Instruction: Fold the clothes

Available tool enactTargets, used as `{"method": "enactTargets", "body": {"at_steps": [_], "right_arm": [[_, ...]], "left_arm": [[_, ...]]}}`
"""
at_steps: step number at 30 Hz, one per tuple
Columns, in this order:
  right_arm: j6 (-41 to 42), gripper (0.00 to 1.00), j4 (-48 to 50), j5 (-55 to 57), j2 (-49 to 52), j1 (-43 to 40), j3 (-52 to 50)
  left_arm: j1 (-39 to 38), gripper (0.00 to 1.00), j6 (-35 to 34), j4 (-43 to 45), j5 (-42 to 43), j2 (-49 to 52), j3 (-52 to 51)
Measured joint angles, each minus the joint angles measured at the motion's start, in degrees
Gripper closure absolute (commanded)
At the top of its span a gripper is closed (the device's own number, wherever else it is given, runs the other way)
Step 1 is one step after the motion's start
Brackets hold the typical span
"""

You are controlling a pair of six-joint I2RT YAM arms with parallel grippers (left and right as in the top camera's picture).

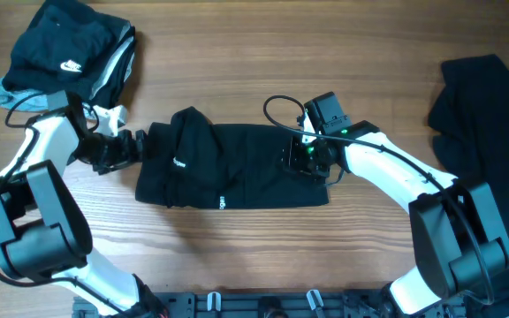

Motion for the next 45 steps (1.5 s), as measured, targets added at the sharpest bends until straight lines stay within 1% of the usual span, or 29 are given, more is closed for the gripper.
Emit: {"method": "enactTargets", "body": {"at_steps": [5, 8, 11, 13, 14, 15, 16, 19, 20, 21, 22, 23, 25, 27, 28, 29, 30, 34, 35, 36, 37, 38, 39, 40, 41, 42, 44, 45], "right_arm": [[0.0, 0.54, -0.4, 0.0, 0.0, 0.0, 0.0], [0.0, 0.54, -0.5, 0.0, 0.0, 0.0, 0.0], [0.0, 0.54, -0.5, 0.0, 0.0, 0.0, 0.0], [0.0, 0.54, -0.5, 0.0, 0.0, 0.0, 0.0], [0.0, 0.54, -0.6, 0.0, 0.0, 0.0, 0.0], [0.0, 0.54, -0.6, -0.2, 0.0, 0.0, 0.0], [0.0, 0.54, -0.6, -0.2, 0.0, 0.0, 0.0], [0.0, 0.54, -0.6, -0.2, 0.0, 0.0, 0.0], [0.0, 0.54, -0.6, -0.3, 0.0, 0.0, 0.0], [0.0, 0.54, -0.6, -0.4, 0.0, 0.0, 0.0], [0.0, 0.54, -0.6, -0.4, 0.0, 0.0, 0.0], [0.0, 0.55, -0.6, -0.4, 0.0, 0.0, 0.0], [0.0, 0.54, -0.6, -0.4, 0.0, 0.0, 0.0], [0.0, 0.53, -0.6, -0.4, 0.0, 0.0, 0.0], [0.0, 0.58, -0.6, -0.4, 0.0, 0.0, 0.0], [0.0, 0.66, -0.7, -0.4, 0.0, 0.0, 0.0], [0.4, 0.71, -0.7, -0.4, 0.0, 0.0, 0.0], [8.3, 0.7, -2.5, 3.3, 0.3, 0.0, 0.0], [10.4, 0.66, -2.7, 3.6, 1.1, 0.0, 0.0], [11.7, 0.63, -2.7, 3.8, 1.7, 0.0, 0.0], [12.8, 0.63, -2.6, 3.7, 2.6, 0.0, 0.0], [13.8, 0.63, -2.6, 2.6, 3.4, -0.1, 0.3], [14.3, 0.64, -2.6, 2.1, 3.7, -0.3, 0.5], [14.9, 0.64, -2.6, 1.2, 4.1, -0.5, 0.7], [15.3, 0.64, -2.5, 0.7, 4.3, -0.7, 0.8], [15.5, 0.64, -2.5, 0.3, 4.5, -0.7, 0.9], [15.7, 0.64, -2.4, 0.0, 4.5, -0.7, 0.9], [15.7, 0.65, -2.4, 0.0, 4.5, -0.7, 0.9]], "left_arm": [[-0.4, 0.11, 1.3, -0.1, 0.5, 1.9, 0.9], [-3.1, 0.14, 2.2, -0.6, 2.6, 3.9, 2.6], [-7.3, 0.22, 3.9, -0.8, 4.1, 4.7, 3.0], [-8.9, 0.31, 4.5, -0.9, 4.5, 5.0, 3.0], [-9.2, 0.32, 4.8, -0.9, 4.5, 5.1, 3.0], [-9.3, 0.35, 4.9, -1.0, 4.9, 5.4, 2.9], [-9.3, 0.43, 5.0, -1.0, 4.9, 5.5, 3.0], [-9.4, 0.7, 5.5, -0.6, 4.7, 6.0, 2.7], [-9.5, 0.74, 5.3, -0.6, 5.2, 6.5, 2.4], [-9.6, 0.73, 5.3, -0.3, 4.9, 6.6, 2.3], [-9.6, 0.41, 5.1, -0.4, 5.3, 6.8, 2.2], [-9.9, 0.27, 5.2, -0.7, 5.7, 7.1, 2.2], [-10.4, 0.25, 5.1, -2.1, 9.4, 6.7, 2.3], [-10.8, 0.24, 5.2, -3.0, 10.5, 6.3, 2.4], [-10.8, 0.25, 5.1, -3.6, 10.7, 6.4, 2.4], [-10.8, 0.25, 5.1, -4.4, 11.0, 6.5, 2.4], [-10.6, 0.25, 5.2, -5.9, 11.3, 6.7, 2.4], [-9.8, 0.23, 5.1, -7.2, 12.4, 7.0, 2.1], [-10.1, 0.23, 5.1, -7.2, 12.3, 7.0, 2.1], [-10.7, 0.27, 5.1, -7.2, 12.1, 7.0, 2.1], [-11.6, 0.32, 5.1, -7.2, 11.7, 7.0, 2.1], [-13.0, 0.44, 5.1, -7.1, 11.0, 6.9, 2.1], [-14.2, 0.49, 5.1, -6.9, 10.2, 6.9, 2.1], [-15.8, 0.59, 4.9, -6.3, 9.1, 6.9, 2.1], [-16.6, 0.63, 3.8, -5.5, 8.2, 7.0, 2.0], [-17.3, 0.74, 2.6, -4.5, 6.9, 7.0, 1.9], [-18.2, 0.9, -0.5, -3.7, 5.1, 7.0, 1.9], [-18.4, 0.96, -1.6, -3.1, 4.2, 7.1, 1.8]]}}
